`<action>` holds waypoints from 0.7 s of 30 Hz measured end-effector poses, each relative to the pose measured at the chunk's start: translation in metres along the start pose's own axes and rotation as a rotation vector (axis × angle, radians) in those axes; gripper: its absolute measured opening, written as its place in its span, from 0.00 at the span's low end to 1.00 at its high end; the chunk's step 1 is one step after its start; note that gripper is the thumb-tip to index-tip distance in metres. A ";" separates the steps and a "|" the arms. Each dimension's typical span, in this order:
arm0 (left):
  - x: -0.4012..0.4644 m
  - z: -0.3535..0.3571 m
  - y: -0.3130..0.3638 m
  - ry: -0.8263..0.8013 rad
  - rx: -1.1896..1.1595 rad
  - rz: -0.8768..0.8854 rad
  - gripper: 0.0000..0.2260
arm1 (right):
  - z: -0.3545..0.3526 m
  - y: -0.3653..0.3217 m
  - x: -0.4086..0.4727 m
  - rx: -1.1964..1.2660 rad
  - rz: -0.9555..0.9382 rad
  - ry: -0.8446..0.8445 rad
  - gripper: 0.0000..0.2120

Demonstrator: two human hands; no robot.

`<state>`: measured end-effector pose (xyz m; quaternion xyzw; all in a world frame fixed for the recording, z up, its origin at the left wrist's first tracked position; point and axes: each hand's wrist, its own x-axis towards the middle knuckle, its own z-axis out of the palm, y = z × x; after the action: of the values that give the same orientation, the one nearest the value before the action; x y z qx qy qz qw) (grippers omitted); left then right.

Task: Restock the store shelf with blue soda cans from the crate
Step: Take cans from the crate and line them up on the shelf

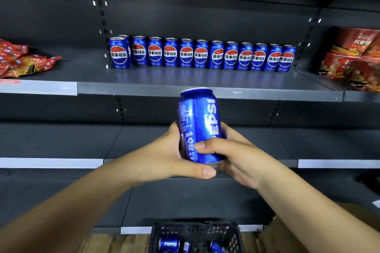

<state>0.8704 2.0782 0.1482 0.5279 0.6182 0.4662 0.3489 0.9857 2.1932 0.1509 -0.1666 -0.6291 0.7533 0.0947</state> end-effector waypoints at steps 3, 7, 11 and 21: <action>0.001 0.004 0.005 0.078 0.130 -0.022 0.29 | 0.008 -0.002 0.002 -0.019 0.021 0.052 0.30; 0.004 0.006 -0.005 0.172 0.061 -0.035 0.51 | 0.016 0.000 0.003 -0.016 -0.018 0.151 0.24; 0.003 0.008 -0.005 0.217 0.000 -0.025 0.50 | 0.015 0.006 0.002 0.017 -0.075 0.131 0.26; -0.002 0.001 0.011 -0.031 -0.250 -0.026 0.41 | -0.001 0.003 -0.010 0.165 -0.118 -0.061 0.31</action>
<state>0.8751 2.0768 0.1580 0.4796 0.5565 0.5267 0.4275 0.9956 2.1902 0.1487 -0.0979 -0.5763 0.8004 0.1333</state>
